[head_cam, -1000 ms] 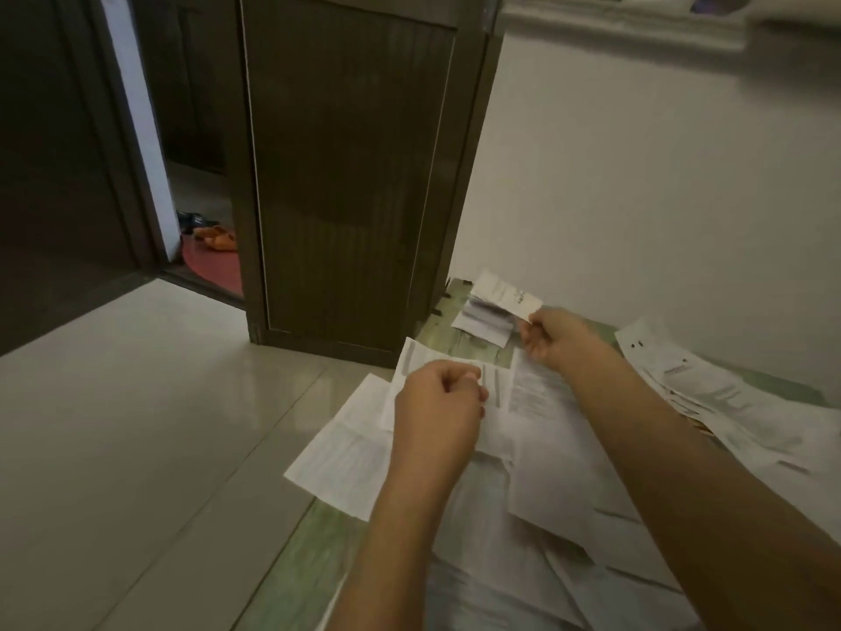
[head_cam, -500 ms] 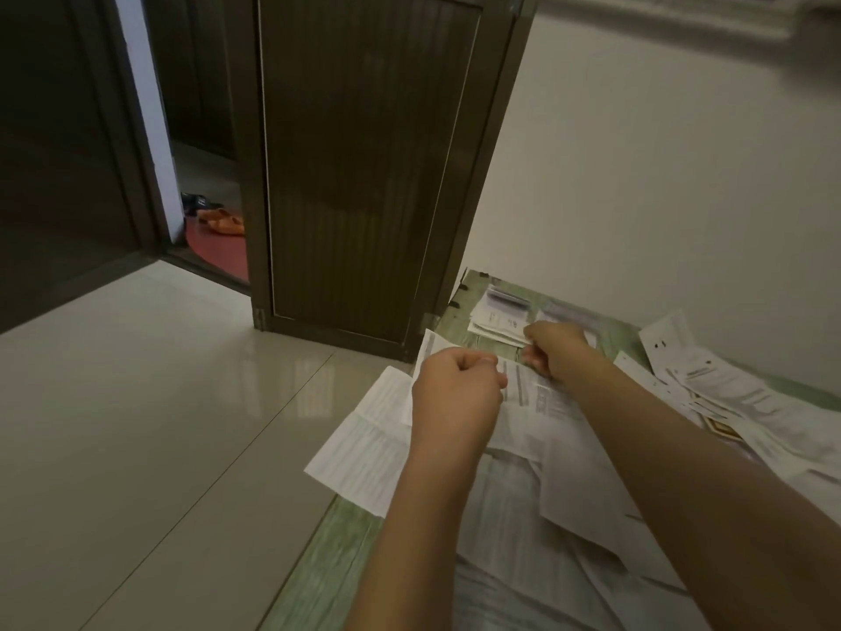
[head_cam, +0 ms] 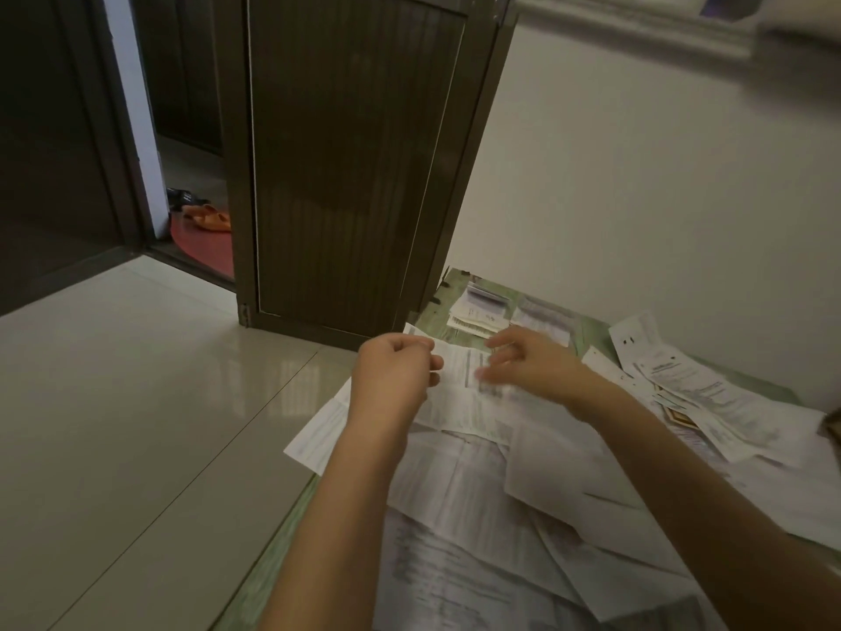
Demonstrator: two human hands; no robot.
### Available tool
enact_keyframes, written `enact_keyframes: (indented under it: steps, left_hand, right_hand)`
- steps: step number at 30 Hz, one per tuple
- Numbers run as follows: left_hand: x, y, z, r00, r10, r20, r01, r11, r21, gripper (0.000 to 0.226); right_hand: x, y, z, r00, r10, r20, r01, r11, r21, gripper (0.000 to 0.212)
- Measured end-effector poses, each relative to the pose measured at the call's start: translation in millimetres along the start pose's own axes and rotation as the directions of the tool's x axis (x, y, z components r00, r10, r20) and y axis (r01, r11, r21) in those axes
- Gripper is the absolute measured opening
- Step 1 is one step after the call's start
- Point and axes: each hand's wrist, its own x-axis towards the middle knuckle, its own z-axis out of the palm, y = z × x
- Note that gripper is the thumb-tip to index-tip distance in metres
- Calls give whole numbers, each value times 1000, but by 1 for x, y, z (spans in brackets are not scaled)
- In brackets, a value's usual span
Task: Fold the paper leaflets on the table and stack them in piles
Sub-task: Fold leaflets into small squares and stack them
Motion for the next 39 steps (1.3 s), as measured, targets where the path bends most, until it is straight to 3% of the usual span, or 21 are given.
enact_keyframes:
  steps: [2, 4, 8, 11, 14, 16, 18, 19, 21, 23, 27, 30, 32, 39]
  left_hand:
    - [-2, -3, 1, 1000, -6, 1, 6, 1000, 13, 20]
    - [-6, -6, 2, 1000, -10, 2, 10, 1000, 26, 20]
    - [-17, -10, 2, 1000, -23, 10, 23, 1000, 21, 16]
    - [-23, -12, -1, 999, -45, 28, 46, 999, -17, 15]
    - [-28, -11, -9, 999, -42, 6, 42, 998, -54, 16]
    - [-29, -11, -14, 1000, -18, -21, 17, 997, -77, 17]
    - [-31, -11, -17, 998, 56, -43, -57, 998, -40, 16]
    - [-31, -11, -17, 994, 101, -43, -101, 995, 4, 16]
    - [-31, -13, -16, 987, 157, -25, -155, 986, 66, 15]
    - [-32, -17, -13, 990, 144, 0, -143, 986, 87, 14]
    - [-34, -25, -8, 999, 32, -3, -32, 998, 48, 24]
    - [-31, -23, -7, 998, -60, -1, 60, 998, -11, 43]
    - [-29, -23, -8, 995, -103, 16, 104, 993, -61, 50]
    - [-29, -24, -15, 977, -178, 113, 198, 960, -198, 56]
  right_hand:
    - [-22, -7, 10, 963, -7, 269, 62, 978, -198, 77]
    - [-35, -9, 22, 937, -35, 348, 144, 945, -293, 83]
    - [-45, -3, 43, 980, -155, 127, 189, 922, -337, 52]
    - [-45, 2, 47, 974, -208, 91, 225, 829, -513, 42]
    - [-45, 1, 40, 951, -308, 21, 265, 781, -566, 40]
    - [-47, -3, 32, 916, -371, -153, 287, 872, -396, 31]
    - [-53, -10, 21, 851, -332, -408, 336, 940, -64, 26]
    - [-56, -14, 15, 798, -291, -527, 382, 921, 70, 24]
    - [-59, -21, 4, 722, -249, -646, 449, 878, 164, 24]
    - [-61, -23, 0, 727, -277, -628, 459, 877, 145, 25]
    - [-72, -12, 13, 819, -300, -489, 394, 914, 99, 26]
    - [-83, -6, 27, 803, -362, -473, 410, 912, -3, 28]
    - [-89, -7, 36, 761, -424, -491, 433, 895, -101, 29]
    - [-102, -32, 40, 472, -557, -684, 440, 821, -365, 31]
